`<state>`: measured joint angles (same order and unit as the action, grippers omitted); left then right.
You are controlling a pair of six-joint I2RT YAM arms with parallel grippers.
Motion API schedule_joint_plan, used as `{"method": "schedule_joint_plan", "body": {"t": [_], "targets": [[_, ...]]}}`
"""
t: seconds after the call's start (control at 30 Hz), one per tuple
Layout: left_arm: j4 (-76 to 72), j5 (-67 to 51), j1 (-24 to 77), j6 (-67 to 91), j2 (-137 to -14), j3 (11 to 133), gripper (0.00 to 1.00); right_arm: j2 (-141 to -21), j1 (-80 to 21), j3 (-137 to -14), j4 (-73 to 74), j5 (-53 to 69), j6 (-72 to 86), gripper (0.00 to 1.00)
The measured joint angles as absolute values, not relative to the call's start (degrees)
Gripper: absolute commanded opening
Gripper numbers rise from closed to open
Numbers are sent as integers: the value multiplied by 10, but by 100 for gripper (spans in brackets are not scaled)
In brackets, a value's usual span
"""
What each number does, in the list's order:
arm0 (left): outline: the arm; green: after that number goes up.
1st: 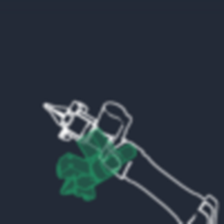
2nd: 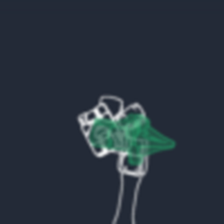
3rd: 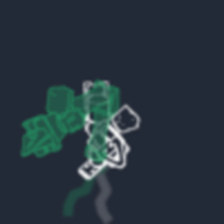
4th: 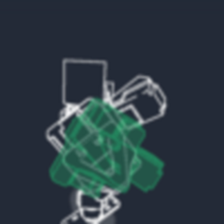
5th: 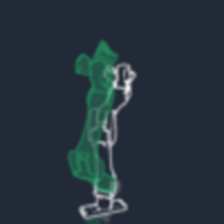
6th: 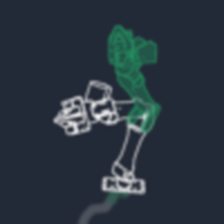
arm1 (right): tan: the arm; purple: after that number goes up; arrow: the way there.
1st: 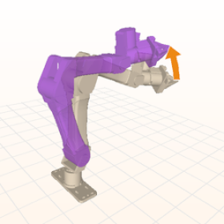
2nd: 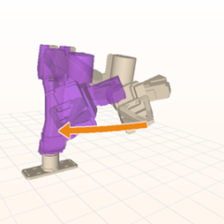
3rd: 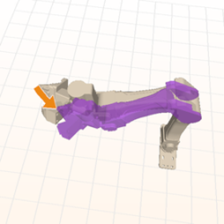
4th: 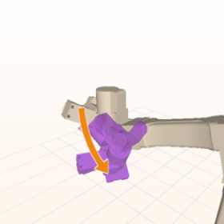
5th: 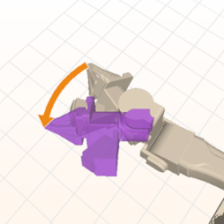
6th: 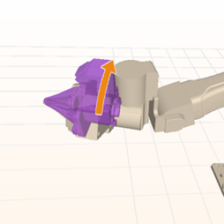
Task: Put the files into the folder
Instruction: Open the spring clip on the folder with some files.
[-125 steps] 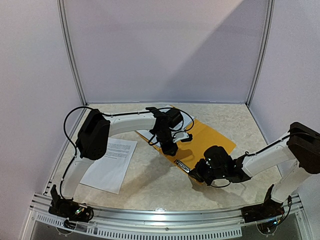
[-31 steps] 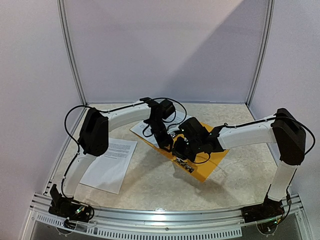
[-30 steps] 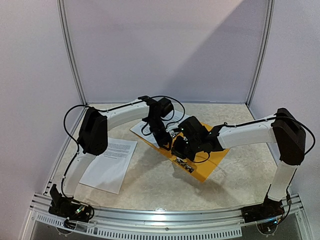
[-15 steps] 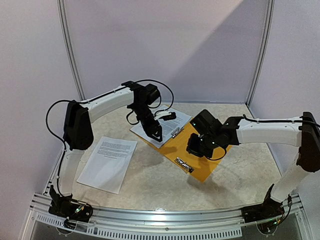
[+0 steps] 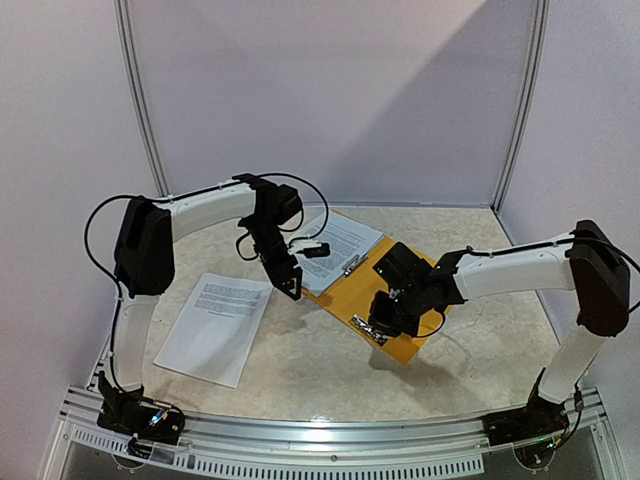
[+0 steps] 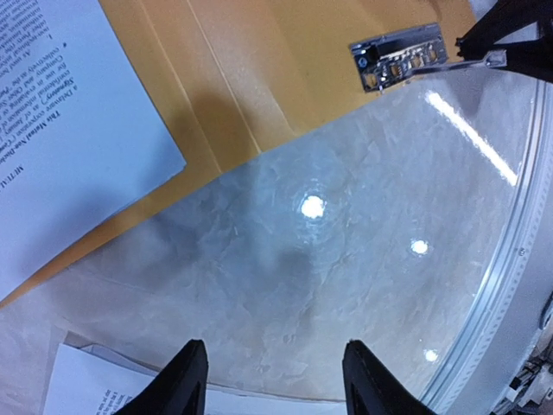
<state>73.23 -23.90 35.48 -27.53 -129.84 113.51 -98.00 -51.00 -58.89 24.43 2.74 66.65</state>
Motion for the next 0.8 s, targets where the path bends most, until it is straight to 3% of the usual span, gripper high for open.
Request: {"method": "schedule_joint_plan", "body": {"t": [0.4,0.8], "targets": [[732,-225,342,-281,-1279,1118,59,-1008,-510,-659,189,51,654,0],[731,-215,311,-287,-1279,1113,61,-1113,-478,-768,173,72,614,0]]}}
